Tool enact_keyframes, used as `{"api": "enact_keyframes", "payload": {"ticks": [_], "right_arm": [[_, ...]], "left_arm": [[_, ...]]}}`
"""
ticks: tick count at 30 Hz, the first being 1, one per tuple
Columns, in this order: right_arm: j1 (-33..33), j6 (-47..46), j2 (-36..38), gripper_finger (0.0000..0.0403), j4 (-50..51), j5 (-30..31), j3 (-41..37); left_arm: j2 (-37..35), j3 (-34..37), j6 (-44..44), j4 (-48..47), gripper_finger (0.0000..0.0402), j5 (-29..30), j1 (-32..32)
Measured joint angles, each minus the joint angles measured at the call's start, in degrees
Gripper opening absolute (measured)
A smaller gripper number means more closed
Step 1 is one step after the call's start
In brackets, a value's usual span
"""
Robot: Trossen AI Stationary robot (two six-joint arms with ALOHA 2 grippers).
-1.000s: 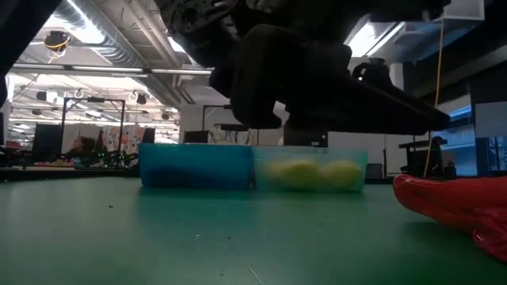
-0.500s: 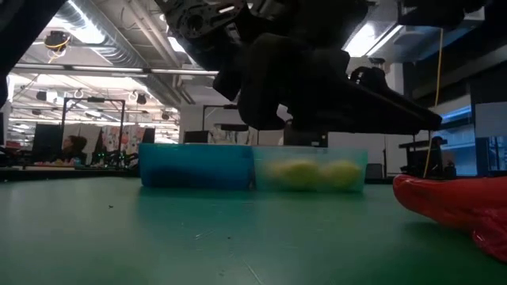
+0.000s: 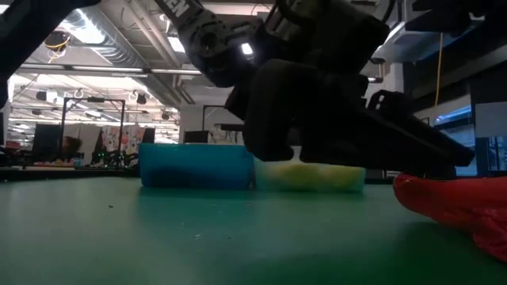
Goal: Sort produce into baskets
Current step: Put the red chili pepper into the black bin
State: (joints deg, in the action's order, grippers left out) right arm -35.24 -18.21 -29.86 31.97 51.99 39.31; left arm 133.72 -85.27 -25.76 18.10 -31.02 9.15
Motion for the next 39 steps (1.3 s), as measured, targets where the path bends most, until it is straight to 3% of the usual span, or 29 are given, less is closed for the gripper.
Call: {"api": "enact_keyframes", "payload": {"ticks": [15, 39], "right_arm": [[0.0, -0.03, -1.59, 0.028, -0.79, -0.61, 0.0], [0.0, -1.08, -2.35, 0.028, -0.51, -0.64, 0.0]], "left_arm": [[1.35, -0.04, 1.19, 0.39, 0.0271, -1.95, -0.18], [4.78, -1.18, 5.54, 0.57, 0.0204, -4.01, -0.94]]}}
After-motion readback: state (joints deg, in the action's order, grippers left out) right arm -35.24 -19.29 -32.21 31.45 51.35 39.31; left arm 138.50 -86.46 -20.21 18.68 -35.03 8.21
